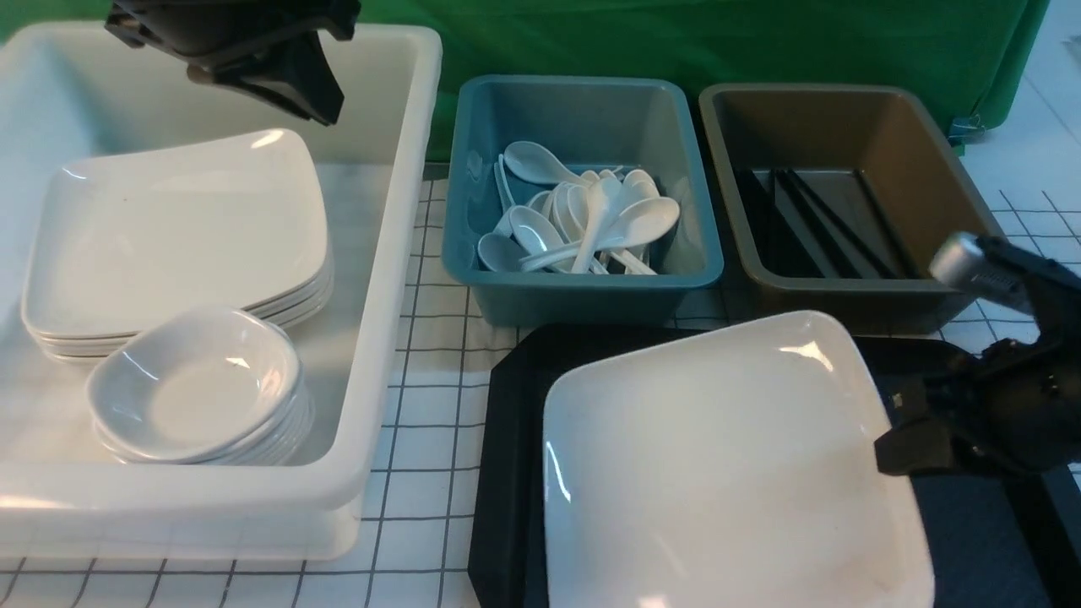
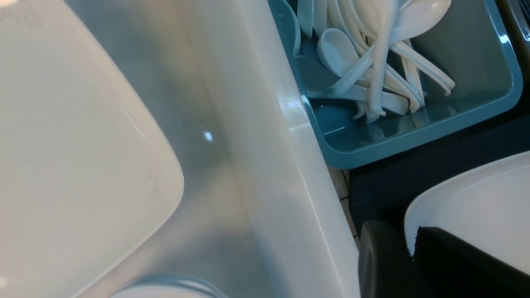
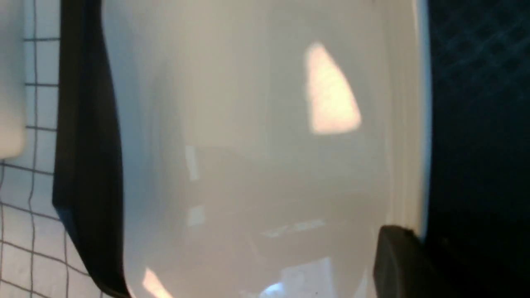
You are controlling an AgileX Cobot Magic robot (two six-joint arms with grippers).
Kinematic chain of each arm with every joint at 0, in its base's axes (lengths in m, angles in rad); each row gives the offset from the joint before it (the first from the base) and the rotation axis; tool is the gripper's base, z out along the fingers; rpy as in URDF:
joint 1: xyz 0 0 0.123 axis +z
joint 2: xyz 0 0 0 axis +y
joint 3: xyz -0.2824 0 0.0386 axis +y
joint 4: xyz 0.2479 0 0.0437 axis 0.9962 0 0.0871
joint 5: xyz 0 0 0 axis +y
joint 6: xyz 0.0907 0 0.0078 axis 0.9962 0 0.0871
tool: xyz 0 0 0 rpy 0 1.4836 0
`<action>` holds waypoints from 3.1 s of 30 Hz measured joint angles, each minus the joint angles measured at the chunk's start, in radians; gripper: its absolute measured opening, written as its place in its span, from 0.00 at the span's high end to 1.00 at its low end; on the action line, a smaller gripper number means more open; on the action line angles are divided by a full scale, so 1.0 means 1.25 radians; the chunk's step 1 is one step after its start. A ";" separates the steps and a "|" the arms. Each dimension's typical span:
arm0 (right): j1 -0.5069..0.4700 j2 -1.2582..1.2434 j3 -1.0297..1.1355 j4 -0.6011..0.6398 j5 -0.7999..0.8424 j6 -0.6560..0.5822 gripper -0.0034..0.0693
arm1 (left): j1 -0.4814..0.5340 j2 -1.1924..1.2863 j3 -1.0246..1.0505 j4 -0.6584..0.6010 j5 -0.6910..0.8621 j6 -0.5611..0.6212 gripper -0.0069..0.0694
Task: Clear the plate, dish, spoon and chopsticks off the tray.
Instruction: Use the right arm to grab a plate from the dinner plate, then use the right arm to put the plate into the large storage box on the left
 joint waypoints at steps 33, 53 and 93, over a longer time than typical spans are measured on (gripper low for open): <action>0.109 0.015 -0.508 0.274 0.153 0.009 0.85 | 0.060 -0.043 0.001 0.259 0.001 -0.037 0.69; 0.383 0.691 -1.165 0.269 -0.092 0.062 0.85 | 0.401 -0.430 0.002 0.203 0.003 -0.071 0.91; 0.531 1.018 -1.307 0.306 -0.526 -0.013 0.61 | 0.406 -0.431 0.194 0.138 -0.086 -0.063 0.91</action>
